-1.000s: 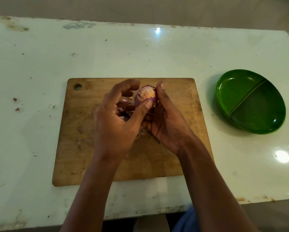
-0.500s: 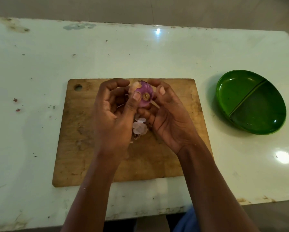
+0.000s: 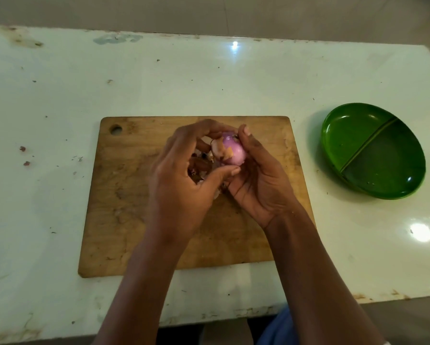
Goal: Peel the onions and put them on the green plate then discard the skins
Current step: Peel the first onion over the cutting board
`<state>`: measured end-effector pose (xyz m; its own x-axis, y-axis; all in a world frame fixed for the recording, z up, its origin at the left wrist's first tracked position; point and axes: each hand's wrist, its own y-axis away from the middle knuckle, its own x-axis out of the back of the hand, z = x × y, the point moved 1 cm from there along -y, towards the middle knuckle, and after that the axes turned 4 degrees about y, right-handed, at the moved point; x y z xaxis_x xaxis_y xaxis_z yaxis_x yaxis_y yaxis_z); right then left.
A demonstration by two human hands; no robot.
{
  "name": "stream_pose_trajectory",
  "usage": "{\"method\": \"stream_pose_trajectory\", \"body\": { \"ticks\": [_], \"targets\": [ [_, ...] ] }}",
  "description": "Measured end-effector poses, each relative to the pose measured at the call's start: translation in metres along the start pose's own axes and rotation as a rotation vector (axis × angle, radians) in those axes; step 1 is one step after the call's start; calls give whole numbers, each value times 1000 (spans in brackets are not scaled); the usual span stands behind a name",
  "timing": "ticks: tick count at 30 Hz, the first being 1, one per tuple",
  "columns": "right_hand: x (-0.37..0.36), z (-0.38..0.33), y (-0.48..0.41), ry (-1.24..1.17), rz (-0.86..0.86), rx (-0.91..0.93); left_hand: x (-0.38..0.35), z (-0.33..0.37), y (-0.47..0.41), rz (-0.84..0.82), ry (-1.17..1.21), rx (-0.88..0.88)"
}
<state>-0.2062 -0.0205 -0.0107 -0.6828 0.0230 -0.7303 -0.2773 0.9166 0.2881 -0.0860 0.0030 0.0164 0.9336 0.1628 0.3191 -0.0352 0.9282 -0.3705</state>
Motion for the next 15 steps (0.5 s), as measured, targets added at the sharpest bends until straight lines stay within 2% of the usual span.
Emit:
{"method": "stream_pose_trajectory", "body": {
  "ticks": [6,15],
  "targets": [
    [-1,-2,2,-5,-52,-12,2,1,1,-69,-187,-152],
    [-10,-5,8,85,-79,-27,3,-5,1,-129,-206,-159]
  ]
}}
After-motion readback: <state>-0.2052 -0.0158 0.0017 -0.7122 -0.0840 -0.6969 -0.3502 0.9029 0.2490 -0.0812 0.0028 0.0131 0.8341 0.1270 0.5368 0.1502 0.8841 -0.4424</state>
